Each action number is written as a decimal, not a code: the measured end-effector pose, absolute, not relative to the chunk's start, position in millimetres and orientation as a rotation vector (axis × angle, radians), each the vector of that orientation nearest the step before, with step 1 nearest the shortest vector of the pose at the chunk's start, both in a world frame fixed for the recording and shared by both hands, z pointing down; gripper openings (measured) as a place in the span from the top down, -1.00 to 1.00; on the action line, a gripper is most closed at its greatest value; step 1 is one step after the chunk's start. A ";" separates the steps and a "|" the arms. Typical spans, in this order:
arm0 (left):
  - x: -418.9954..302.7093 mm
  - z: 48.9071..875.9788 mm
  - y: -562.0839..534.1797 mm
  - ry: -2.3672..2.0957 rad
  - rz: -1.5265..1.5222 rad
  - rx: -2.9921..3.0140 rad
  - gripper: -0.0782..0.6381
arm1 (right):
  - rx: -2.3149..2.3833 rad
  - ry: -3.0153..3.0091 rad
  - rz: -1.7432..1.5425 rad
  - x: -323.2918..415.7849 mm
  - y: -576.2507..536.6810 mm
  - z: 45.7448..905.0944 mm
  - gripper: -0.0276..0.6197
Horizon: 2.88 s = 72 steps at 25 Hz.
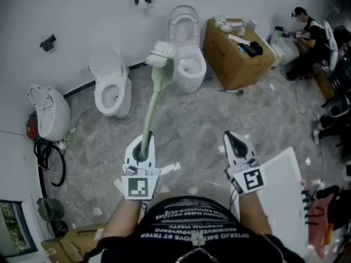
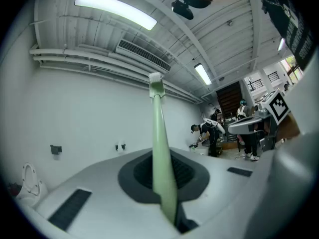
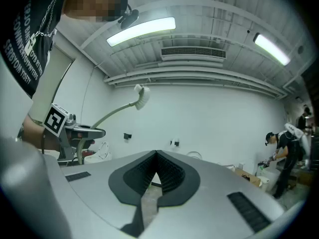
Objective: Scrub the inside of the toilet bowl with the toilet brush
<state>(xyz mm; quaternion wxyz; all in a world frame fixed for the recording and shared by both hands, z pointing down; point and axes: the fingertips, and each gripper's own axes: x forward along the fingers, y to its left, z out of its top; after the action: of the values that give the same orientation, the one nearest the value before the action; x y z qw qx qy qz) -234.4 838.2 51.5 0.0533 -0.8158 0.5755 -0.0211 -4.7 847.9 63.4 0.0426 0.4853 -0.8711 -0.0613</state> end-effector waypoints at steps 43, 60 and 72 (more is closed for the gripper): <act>-207.8 95.9 648.8 1.761 -0.183 -2.530 0.78 | 1.503 -2.707 -0.081 14.6 679.2 99.1 0.90; -251.5 92.9 550.2 1.719 -0.163 -2.590 0.78 | 1.525 -2.675 -0.134 -38.4 594.2 70.5 0.90; -246.4 120.2 523.9 1.706 -0.253 -2.631 0.78 | 1.592 -2.675 0.000 -23.0 566.1 79.0 0.90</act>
<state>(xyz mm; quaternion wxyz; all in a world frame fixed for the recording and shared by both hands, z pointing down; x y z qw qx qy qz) -246.4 523.9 120.2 -0.0022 -0.8363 0.5423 -0.0806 -23.0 566.1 79.0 0.0145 0.5114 -0.8592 -0.0002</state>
